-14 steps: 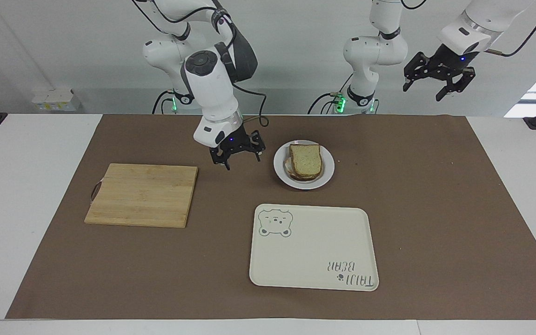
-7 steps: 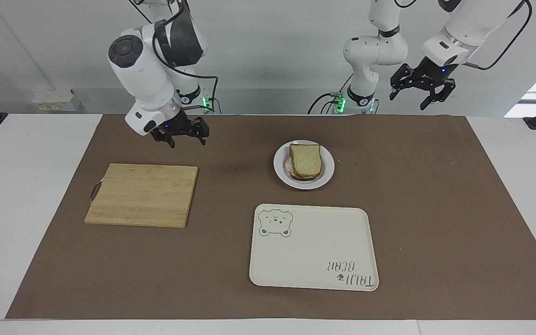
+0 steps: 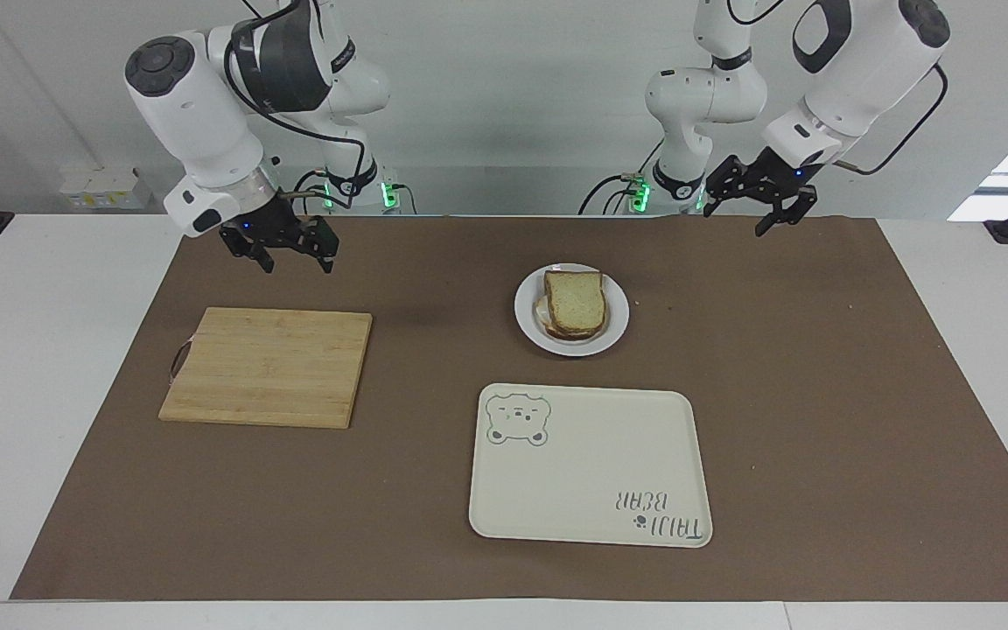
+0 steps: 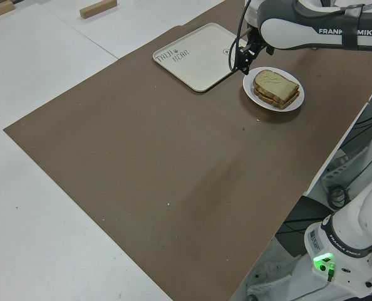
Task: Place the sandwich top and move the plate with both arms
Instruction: 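Withdraw the right gripper while the left gripper reaches toward the plate, then grasp the white plate rim with the left gripper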
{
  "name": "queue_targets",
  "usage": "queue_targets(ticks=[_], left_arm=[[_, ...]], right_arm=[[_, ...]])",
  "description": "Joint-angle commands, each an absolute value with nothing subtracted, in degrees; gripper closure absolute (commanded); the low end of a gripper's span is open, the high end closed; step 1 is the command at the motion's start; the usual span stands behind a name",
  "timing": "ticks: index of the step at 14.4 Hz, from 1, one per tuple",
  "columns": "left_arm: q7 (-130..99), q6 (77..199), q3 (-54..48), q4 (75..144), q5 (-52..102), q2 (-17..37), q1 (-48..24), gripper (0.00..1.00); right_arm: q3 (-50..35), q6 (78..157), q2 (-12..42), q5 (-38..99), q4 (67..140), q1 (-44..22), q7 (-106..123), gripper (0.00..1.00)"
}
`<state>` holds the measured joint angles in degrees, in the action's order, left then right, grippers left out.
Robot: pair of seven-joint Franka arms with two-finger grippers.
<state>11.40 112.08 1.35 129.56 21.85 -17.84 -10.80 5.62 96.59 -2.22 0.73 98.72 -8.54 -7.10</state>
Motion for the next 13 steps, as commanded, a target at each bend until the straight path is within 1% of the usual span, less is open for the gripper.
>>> queue_targets(ticks=[1,2,3,4,5,7,10,11,13], left_arm=[[11.5,122.7,2.1,137.6,26.4,-18.8,-15.0,0.00],[11.6,126.7,2.0,139.8,28.6,-17.8,-15.8,0.00],[12.0,129.5,2.0,140.9,31.2,-15.9,-16.5,0.00],[12.2,131.1,2.0,141.0,32.3,-13.8,-18.8,0.00],[12.3,133.4,2.0,141.1,33.4,-11.1,-20.1,0.00],[15.7,137.4,2.0,141.4,39.2,-7.8,-21.2,0.00],[27.3,138.5,2.1,143.2,50.4,-5.8,-20.7,0.10],[29.5,138.6,2.2,143.5,52.1,-5.3,-20.5,0.14],[31.6,138.6,2.1,144.1,52.8,-4.7,-19.4,0.18]], right_arm=[[5.4,94.2,-3.2,-0.3,97.2,-8.0,-3.3,0.00],[5.4,92.7,-3.3,-0.2,95.6,-8.0,-1.9,0.00],[5.3,90.3,-3.3,-0.2,93.0,-8.0,-1.5,0.00],[5.3,88.9,-3.2,-0.1,91.0,-8.0,-1.5,0.00],[5.4,88.3,-3.3,0.1,89.8,-8.0,-1.5,0.00],[5.4,88.2,-3.4,0.0,89.2,-8.0,-1.5,0.00],[5.4,87.6,-6.3,1.1,90.3,-7.9,-1.5,0.00],[5.4,87.8,-6.2,1.2,90.3,-8.0,-1.5,0.00],[5.2,86.9,-6.6,1.2,90.6,-8.3,-1.6,0.00]])
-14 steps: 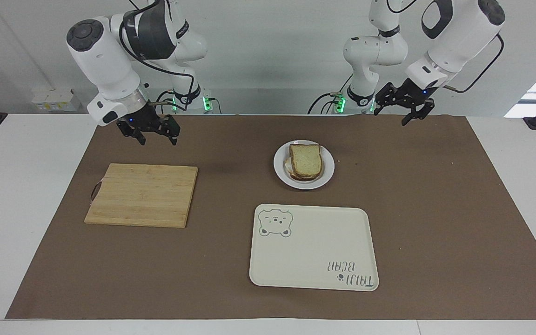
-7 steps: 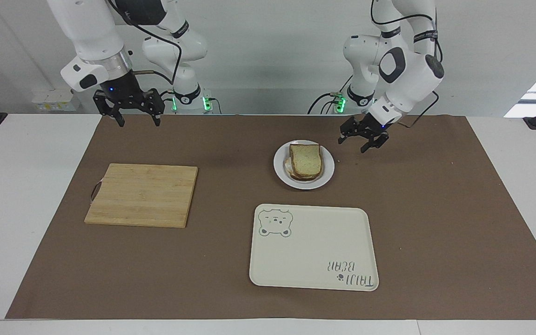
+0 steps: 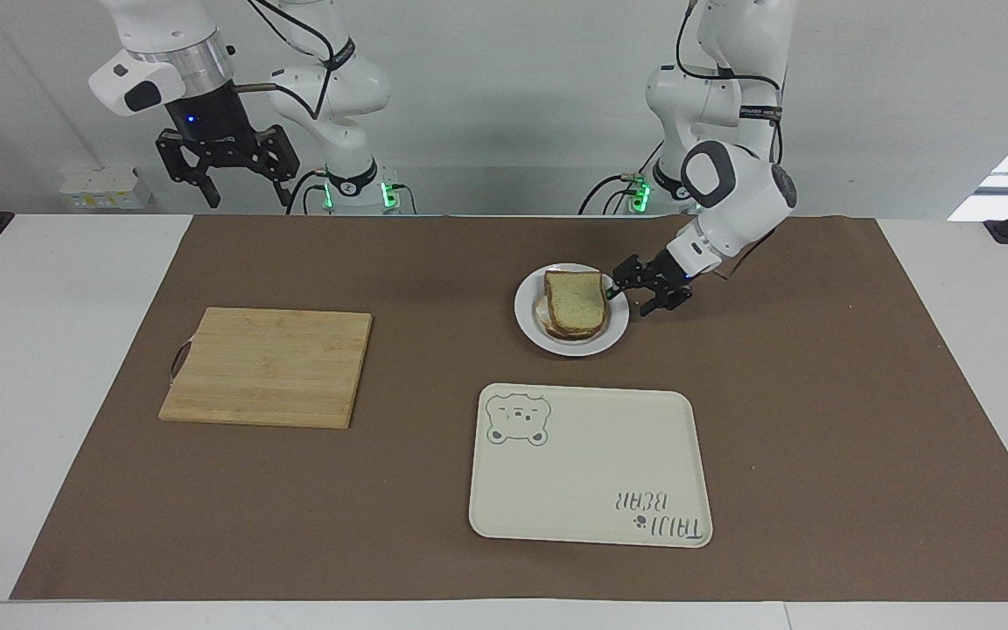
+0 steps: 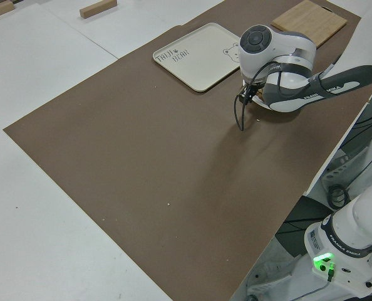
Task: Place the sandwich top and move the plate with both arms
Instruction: 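Grasp the white plate rim with the left gripper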
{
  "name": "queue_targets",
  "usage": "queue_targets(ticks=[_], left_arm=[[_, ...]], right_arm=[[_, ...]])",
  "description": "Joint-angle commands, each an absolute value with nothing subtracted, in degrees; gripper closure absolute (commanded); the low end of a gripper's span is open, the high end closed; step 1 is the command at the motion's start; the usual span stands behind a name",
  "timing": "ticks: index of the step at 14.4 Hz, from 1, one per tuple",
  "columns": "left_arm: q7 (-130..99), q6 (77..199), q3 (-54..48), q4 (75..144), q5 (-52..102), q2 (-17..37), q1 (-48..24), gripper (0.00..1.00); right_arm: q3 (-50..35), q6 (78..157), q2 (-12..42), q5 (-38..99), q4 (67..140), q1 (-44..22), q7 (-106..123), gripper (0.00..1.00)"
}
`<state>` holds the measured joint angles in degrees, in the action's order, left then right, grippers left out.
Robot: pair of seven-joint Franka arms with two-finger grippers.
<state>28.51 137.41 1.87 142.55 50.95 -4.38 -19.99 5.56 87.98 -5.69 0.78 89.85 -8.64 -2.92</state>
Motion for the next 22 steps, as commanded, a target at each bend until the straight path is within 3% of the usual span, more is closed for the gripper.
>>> queue_targets(ticks=[1,4,8,13,15,22], left_arm=[[32.3,138.4,2.2,144.2,53.9,-4.5,-19.2,0.21],[36.0,138.4,2.2,145.4,57.2,-3.8,-19.2,0.21],[35.9,138.5,2.1,147.1,57.3,-4.6,-19.2,0.34],[35.1,138.6,2.2,149.0,57.4,-5.7,-19.3,0.55],[31.7,138.5,2.1,149.0,57.4,-5.7,-19.9,0.71],[28.6,137.7,2.1,149.0,57.4,-6.0,-20.9,1.00]], right_arm=[[5.2,85.9,-6.5,1.1,90.4,-8.1,-1.5,0.00],[5.4,85.4,-7.6,1.2,92.1,-7.8,-1.4,0.00],[5.4,86.0,-8.8,0.4,93.9,-7.8,1.0,0.00],[5.8,86.3,-8.3,-3.4,93.3,-6.3,6.6,0.00],[5.8,86.6,-8.3,-3.3,93.4,-6.4,6.0,0.00],[5.8,86.6,-8.5,-3.3,94.0,-6.3,5.6,0.00]])
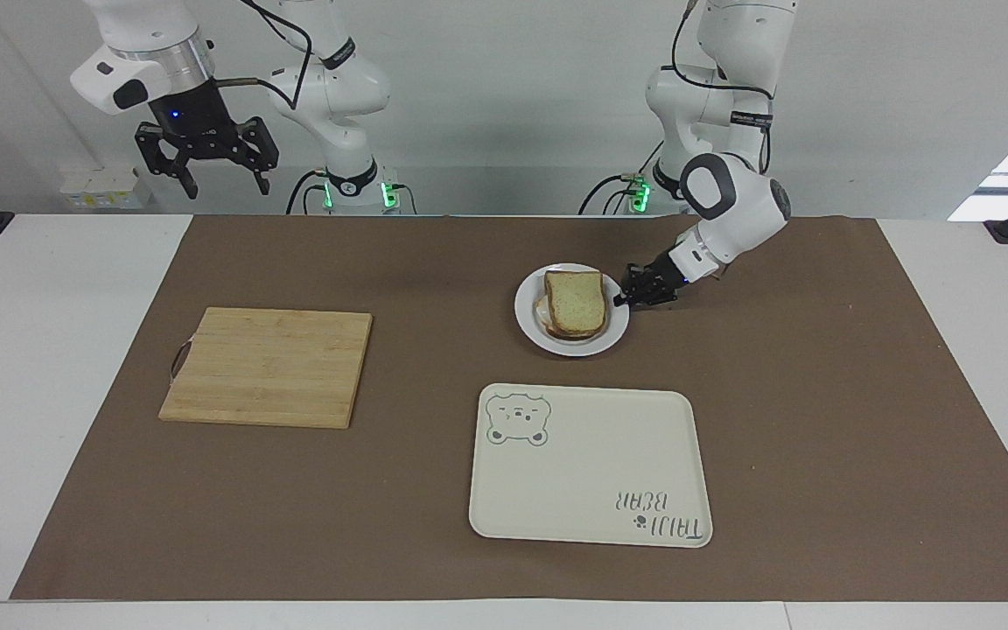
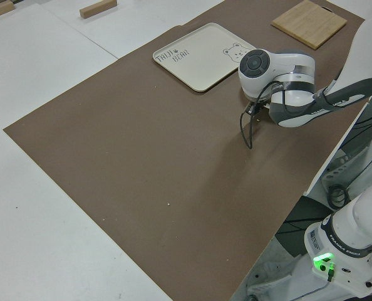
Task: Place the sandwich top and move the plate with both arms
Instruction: 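Grasp the white plate rim with the left gripper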
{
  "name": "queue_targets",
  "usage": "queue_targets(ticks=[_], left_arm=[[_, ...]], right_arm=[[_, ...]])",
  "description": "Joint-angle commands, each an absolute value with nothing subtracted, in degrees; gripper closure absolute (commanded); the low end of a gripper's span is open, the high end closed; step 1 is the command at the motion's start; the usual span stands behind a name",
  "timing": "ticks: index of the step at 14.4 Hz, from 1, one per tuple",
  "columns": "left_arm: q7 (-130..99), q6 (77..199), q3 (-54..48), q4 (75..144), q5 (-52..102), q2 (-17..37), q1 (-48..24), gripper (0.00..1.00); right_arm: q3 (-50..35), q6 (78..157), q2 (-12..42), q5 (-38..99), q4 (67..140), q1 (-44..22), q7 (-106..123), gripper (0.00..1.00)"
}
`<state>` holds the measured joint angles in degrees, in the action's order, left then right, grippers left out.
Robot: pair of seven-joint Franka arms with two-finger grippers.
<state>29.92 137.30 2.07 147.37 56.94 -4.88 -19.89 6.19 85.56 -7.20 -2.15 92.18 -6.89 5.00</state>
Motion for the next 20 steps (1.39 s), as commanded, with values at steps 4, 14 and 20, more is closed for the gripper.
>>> queue_targets(ticks=[4,14,20], left_arm=[[27.4,137.5,2.1,148.8,57.4,-5.8,-21.4,1.00],[29.3,129.7,2.3,146.0,57.4,-5.3,-18.2,1.00],[37.3,119.5,2.2,144.2,62.0,-5.3,-10.4,1.00]], right_arm=[[5.7,85.6,-8.7,-2.3,94.0,-6.4,4.1,0.00],[5.7,85.6,-8.4,-2.3,93.7,-6.3,4.3,0.00],[5.7,85.6,-8.4,-2.3,93.7,-6.3,4.3,0.00]])
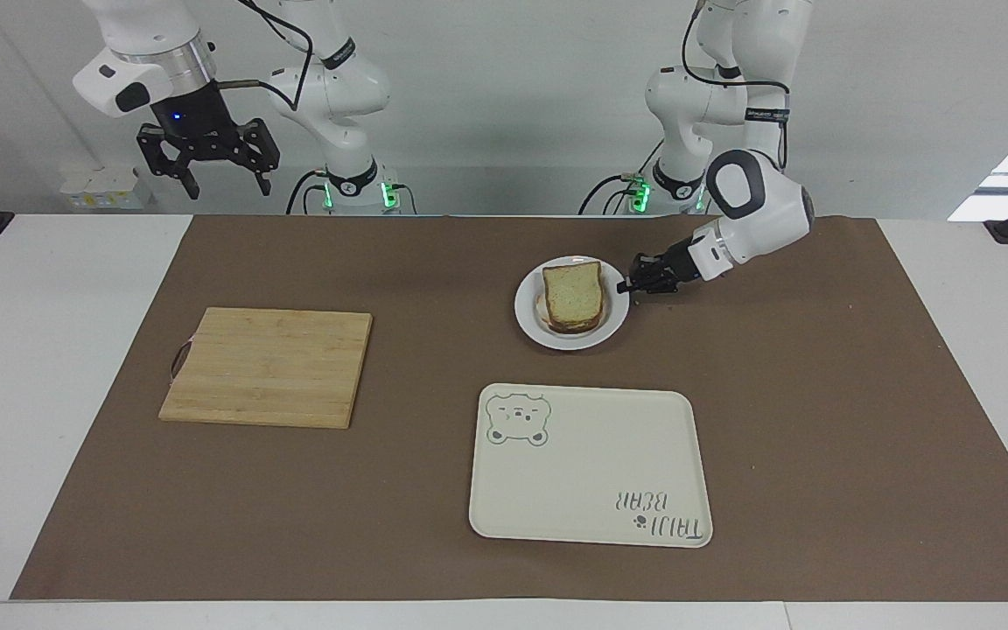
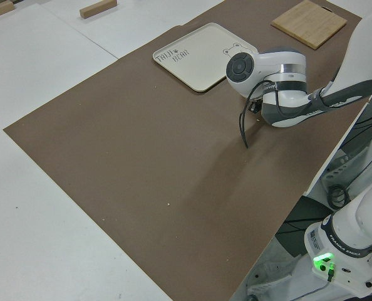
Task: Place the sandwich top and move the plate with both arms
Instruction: 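Grasp the white plate rim with the left gripper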
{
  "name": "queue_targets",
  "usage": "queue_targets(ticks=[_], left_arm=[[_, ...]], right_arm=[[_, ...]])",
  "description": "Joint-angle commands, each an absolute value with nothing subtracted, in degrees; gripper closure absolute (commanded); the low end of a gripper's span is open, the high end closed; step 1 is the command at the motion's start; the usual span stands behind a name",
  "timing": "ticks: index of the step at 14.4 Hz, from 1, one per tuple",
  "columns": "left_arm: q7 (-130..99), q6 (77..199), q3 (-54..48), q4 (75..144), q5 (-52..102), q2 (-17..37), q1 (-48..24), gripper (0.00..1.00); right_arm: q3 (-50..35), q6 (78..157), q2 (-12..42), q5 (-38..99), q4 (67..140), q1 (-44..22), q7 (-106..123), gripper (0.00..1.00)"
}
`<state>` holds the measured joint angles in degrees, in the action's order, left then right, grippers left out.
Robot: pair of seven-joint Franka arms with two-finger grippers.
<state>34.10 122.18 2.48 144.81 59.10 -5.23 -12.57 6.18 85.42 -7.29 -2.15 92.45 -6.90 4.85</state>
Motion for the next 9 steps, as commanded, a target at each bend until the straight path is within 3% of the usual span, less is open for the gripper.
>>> queue_targets(ticks=[1,6,9], left_arm=[[38.3,118.1,2.3,144.1,63.6,-5.3,-10.2,1.00],[39.8,110.9,2.3,141.2,65.6,-4.2,-5.3,1.00],[39.7,108.0,2.3,136.0,66.5,-1.2,-4.1,1.00]], right_arm=[[5.7,85.5,-8.4,-2.3,93.6,-6.3,4.3,0.00],[5.7,85.6,-8.4,-2.3,93.7,-6.3,4.3,0.00],[5.7,85.6,-8.4,-2.3,93.6,-6.3,4.3,0.00]])
